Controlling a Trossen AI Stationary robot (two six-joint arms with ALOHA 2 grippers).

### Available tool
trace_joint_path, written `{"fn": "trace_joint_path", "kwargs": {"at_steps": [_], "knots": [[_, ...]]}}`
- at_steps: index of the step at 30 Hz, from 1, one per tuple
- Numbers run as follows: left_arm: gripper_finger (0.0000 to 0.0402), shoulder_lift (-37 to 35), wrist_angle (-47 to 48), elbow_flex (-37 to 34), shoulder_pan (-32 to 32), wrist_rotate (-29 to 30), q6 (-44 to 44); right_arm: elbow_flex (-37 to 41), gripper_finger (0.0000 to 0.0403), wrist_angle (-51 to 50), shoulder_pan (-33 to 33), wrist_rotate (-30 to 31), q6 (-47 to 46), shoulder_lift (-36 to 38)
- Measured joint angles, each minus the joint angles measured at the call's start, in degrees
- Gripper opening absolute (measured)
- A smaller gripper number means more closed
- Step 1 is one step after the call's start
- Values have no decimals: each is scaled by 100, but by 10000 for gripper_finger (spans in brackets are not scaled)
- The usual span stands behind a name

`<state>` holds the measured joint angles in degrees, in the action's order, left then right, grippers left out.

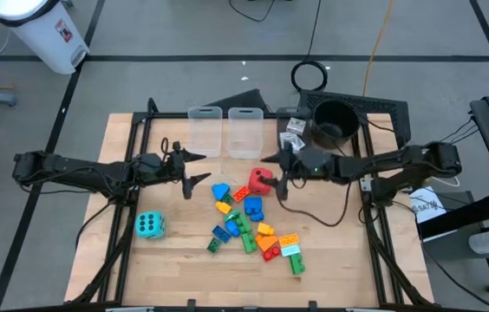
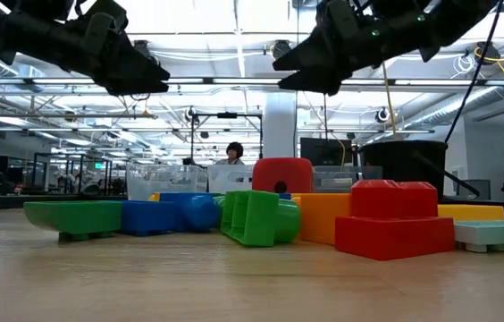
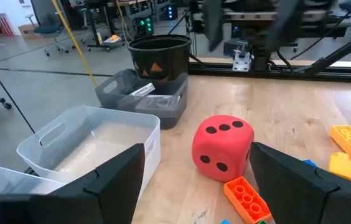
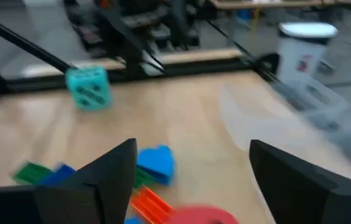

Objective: Pick & Place Toys
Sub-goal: Put the red dice into the right transparent bin

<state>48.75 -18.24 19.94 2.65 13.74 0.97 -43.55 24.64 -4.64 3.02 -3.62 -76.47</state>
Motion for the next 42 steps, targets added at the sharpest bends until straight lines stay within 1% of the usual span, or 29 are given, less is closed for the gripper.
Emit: {"fn": "trace_joint_path", "kwargs": {"at_steps": [3,5,7,10,12,14,17,22,25,34,38,42], "knots": [[294,-1,-3,0,-6,-92,-15,-146,313,-59,333,18,-87,-288],[294,-2,-4,0,-7,-191,-42,-455,330,-533,577,150,-72,-470],[294,0,-4,0,-10,-222,-121,-984,345,-1295,820,650,153,-701],[294,-2,-4,0,-14,-240,-184,-1701,355,-2590,1143,1722,593,-1115],[294,0,4,0,-14,-286,-248,-2029,356,-3044,1219,2163,703,-1459],[294,-2,5,2,-16,-336,-300,-2144,354,-3325,1226,2432,763,-1731],[294,0,20,2,-28,-365,-367,-2166,347,-3359,1207,2559,917,-2059],[294,-2,35,2,-58,-382,-452,-2165,334,-3552,1174,2560,1033,-2399],[294,0,50,2,-54,-382,-454,-2166,327,-3673,1134,2562,1017,-2465],[294,0,167,2,-54,-382,-453,-2166,308,-4128,951,2606,470,-2460],[294,0,173,2,-54,-380,-476,-2170,285,-4269,838,2578,328,-2452],[294,-1,173,2,-54,-380,-481,-2170,249,-4288,767,2564,100,-2452]]}}
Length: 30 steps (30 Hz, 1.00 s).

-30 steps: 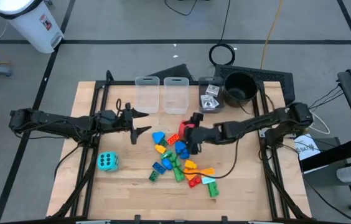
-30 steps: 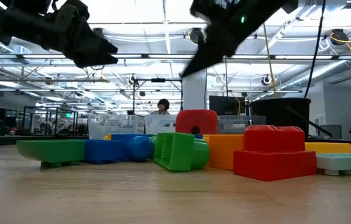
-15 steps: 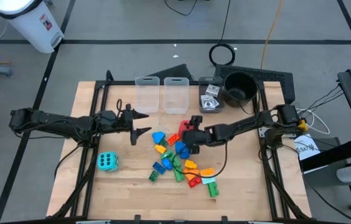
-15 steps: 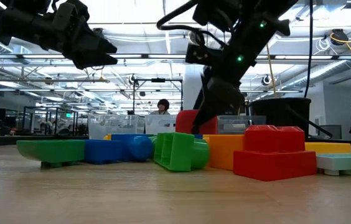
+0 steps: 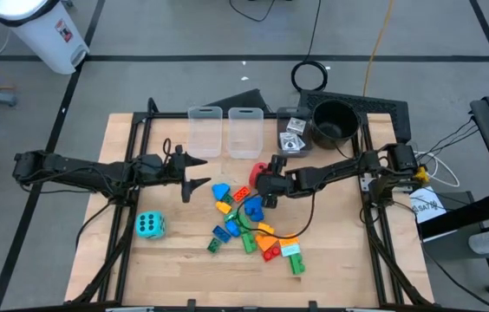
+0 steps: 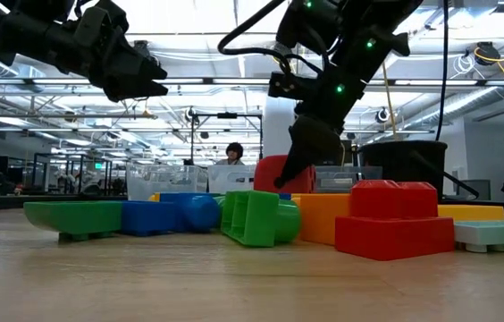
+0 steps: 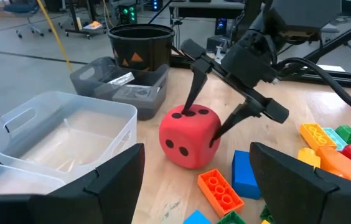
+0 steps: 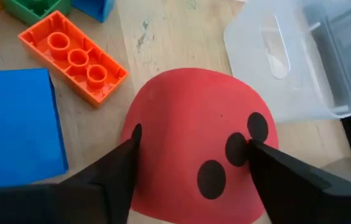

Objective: Pick & Place Toys
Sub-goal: Put the red dice into the right transparent bin

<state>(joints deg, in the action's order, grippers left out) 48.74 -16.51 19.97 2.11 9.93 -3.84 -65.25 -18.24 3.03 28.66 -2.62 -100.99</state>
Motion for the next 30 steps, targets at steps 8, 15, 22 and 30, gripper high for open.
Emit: {"fn": "trace_joint_path", "kwargs": {"at_steps": [8,15,22,30], "knots": [[294,1,0,0,0,0,-98,59,178,-66,-5,-113,-155,13],[294,-1,-2,0,0,2,-210,381,164,22,0,-115,-261,11],[294,-1,-21,0,0,2,-624,428,158,254,51,-143,-343,289],[294,0,-74,2,0,3,-723,486,136,602,158,-347,-229,1239]]}}
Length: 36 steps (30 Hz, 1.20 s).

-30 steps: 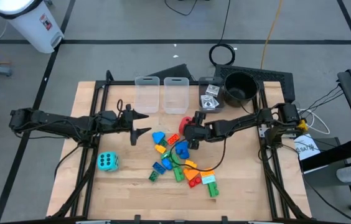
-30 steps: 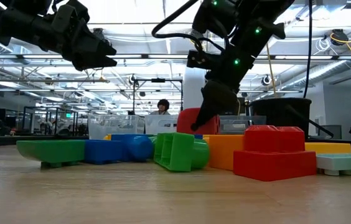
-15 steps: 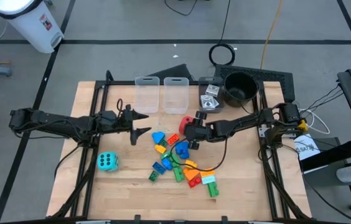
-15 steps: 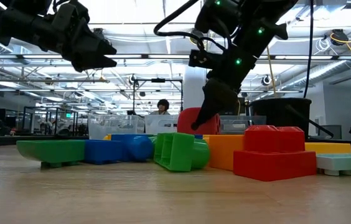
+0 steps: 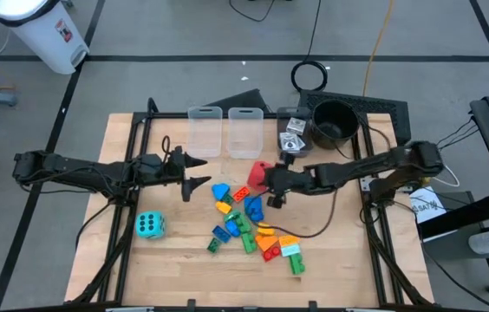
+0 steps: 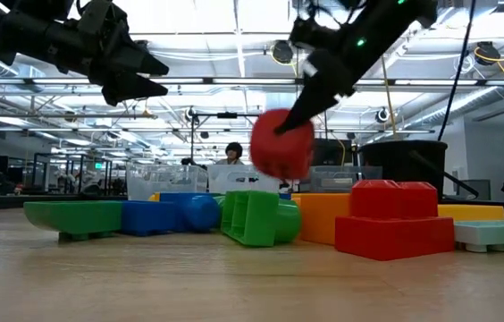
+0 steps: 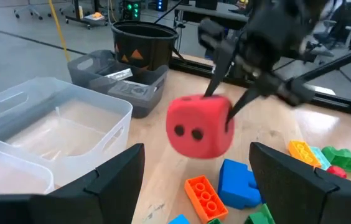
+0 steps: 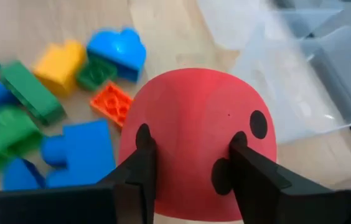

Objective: Pick & Place Toys
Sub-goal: Put the red dice into the right transparent bin

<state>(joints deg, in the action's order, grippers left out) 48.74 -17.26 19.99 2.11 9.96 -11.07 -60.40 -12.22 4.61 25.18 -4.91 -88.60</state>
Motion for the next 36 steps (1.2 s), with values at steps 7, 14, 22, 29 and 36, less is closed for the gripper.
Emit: {"fn": "trace_joint_path", "kwargs": {"at_steps": [7,14,22,29,36], "knots": [[294,1,40,0,2,-118,-109,386,135,529,100,-43,101,858],[295,105,158,5,20,-1016,-273,896,135,995,125,11,111,1264],[347,705,680,53,-11,-613,-201,1005,135,1143,128,8,110,1314],[397,1470,636,285,84,183,193,1005,135,1202,128,5,81,1314],[363,1835,-376,299,-26,74,940,1003,136,1726,126,-832,-3,1314]]}}
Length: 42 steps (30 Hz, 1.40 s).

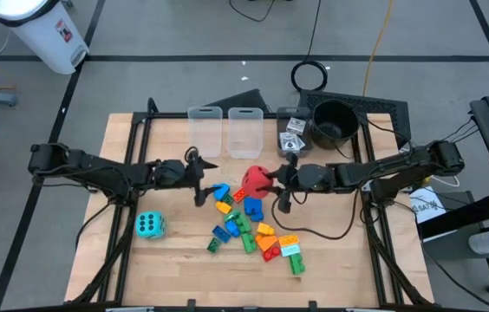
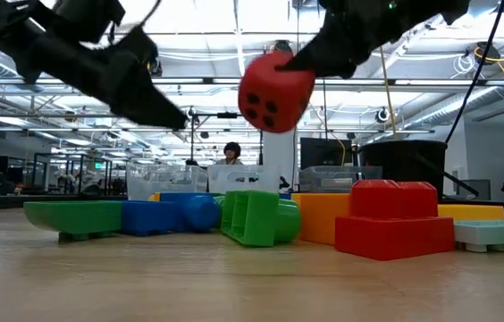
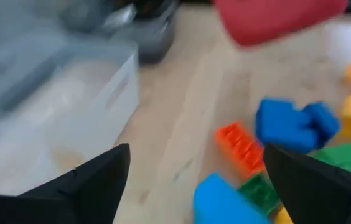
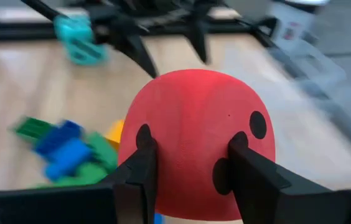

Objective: Pick & Place Toys
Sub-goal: Put the red dice into the right transparent bin

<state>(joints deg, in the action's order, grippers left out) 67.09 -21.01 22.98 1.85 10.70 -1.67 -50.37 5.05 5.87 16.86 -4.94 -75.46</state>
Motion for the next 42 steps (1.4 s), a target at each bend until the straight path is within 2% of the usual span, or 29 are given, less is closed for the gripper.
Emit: {"fn": "trace_joint_path", "kwargs": {"at_steps": [5,10,14,20,30,38,42], "knots": [[339,11,-835,2,-444,-179,1443,0,136,449,2,-450,-17,0],[319,11,-1504,2,-907,38,2696,-2,135,805,11,-667,-41,0],[307,11,-1799,4,-1131,215,3382,-3,135,1156,24,-673,-40,2],[297,13,-1991,4,-1222,242,3845,-4,135,1456,22,-938,-126,-43],[307,29,-1976,204,-1222,240,3819,-11,135,2048,11,-970,-42,-421],[290,718,-1921,646,-1222,322,4689,9,135,2160,15,-934,-44,-407],[280,939,-1843,864,-1220,498,4698,11,134,2110,15,-880,-54,-393]]}}
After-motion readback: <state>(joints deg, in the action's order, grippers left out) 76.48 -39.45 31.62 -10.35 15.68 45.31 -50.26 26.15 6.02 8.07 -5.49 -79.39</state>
